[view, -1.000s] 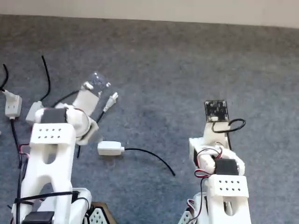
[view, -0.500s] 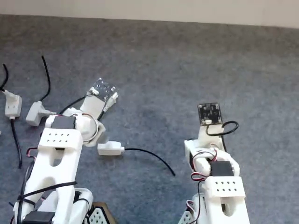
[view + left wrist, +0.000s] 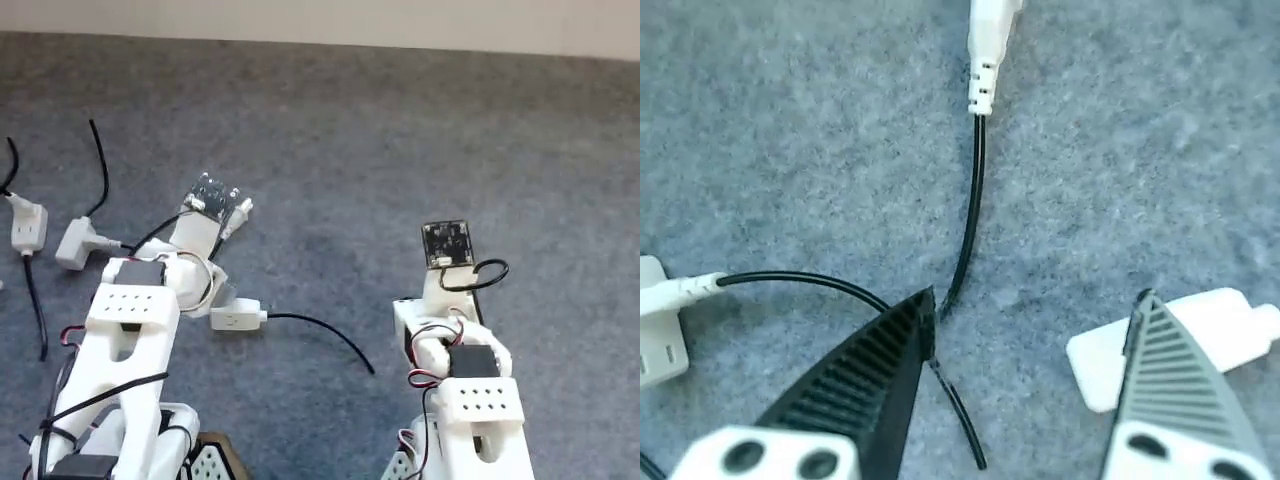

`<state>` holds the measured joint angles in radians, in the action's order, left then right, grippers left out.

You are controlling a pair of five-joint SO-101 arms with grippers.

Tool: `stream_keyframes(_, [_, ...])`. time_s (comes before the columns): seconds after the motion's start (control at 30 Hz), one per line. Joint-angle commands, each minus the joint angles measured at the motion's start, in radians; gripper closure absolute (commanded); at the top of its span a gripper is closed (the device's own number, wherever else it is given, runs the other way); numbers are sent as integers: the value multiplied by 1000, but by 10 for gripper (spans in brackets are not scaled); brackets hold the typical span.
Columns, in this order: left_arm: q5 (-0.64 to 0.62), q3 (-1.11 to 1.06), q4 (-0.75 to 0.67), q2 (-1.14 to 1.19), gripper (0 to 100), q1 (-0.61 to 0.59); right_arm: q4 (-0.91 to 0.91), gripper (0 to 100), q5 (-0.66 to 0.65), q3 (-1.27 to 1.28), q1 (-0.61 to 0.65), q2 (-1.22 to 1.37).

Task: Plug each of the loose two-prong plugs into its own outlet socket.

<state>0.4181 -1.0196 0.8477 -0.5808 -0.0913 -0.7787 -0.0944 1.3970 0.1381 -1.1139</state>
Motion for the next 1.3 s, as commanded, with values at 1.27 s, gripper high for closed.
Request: stream_keyframes(1.27, [60, 400, 149, 156, 691, -12, 16, 717, -11, 1, 35, -15])
